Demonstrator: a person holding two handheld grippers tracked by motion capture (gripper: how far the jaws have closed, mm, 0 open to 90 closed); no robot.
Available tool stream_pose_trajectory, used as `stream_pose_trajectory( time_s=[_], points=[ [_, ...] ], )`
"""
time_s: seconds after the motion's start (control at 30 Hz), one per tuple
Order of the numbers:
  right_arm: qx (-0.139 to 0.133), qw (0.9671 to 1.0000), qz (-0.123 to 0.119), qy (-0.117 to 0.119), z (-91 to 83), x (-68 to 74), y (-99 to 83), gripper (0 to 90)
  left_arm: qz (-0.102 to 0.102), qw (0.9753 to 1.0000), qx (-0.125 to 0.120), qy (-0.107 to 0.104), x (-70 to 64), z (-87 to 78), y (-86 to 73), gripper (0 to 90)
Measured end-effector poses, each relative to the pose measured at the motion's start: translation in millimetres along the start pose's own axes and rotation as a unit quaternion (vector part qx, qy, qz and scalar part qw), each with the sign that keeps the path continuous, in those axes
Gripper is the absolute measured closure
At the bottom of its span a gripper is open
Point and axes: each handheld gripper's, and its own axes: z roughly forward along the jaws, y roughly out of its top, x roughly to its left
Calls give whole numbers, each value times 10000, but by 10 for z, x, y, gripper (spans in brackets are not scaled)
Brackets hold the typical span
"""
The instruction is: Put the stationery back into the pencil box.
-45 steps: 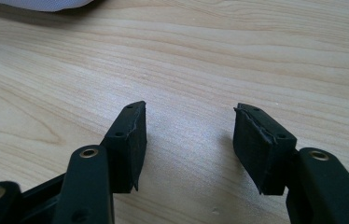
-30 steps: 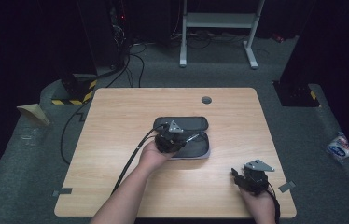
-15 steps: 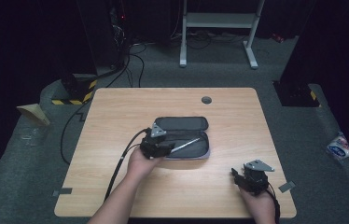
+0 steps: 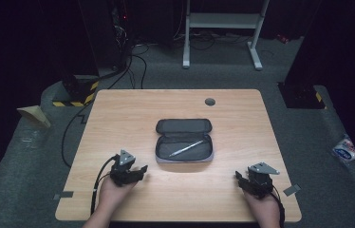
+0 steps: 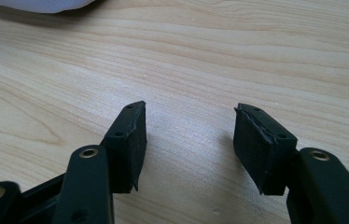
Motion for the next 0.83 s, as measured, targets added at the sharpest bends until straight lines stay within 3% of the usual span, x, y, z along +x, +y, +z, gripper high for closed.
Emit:
stream_pose_trajectory(
  time_s=[0.07,0.17,0.27,0.4,0.5,0.83],
  points=[
    [7,10000,26,5,-1,1,0,441,-79,9999,90,60,40,-27,-106,363],
    [0,10000,2,5,0,-1,0,441,-139,9999,6,92,57,-82,-192,352],
    [0,10000,1,7,0,-2,0,441,-366,9991,-207,54,74,-130,-294,299],
    [-1,10000,-2,-3,1,0,-1,442,-64,9995,-113,284,-36,-105,-303,186],
    [-1,10000,2,2,0,0,0,442,-132,9995,-90,267,-28,-95,-299,145],
    [-2,10000,-9,-40,-2,12,-1,438,-150,9994,-71,317,-7,-98,-296,146]
  ],
)
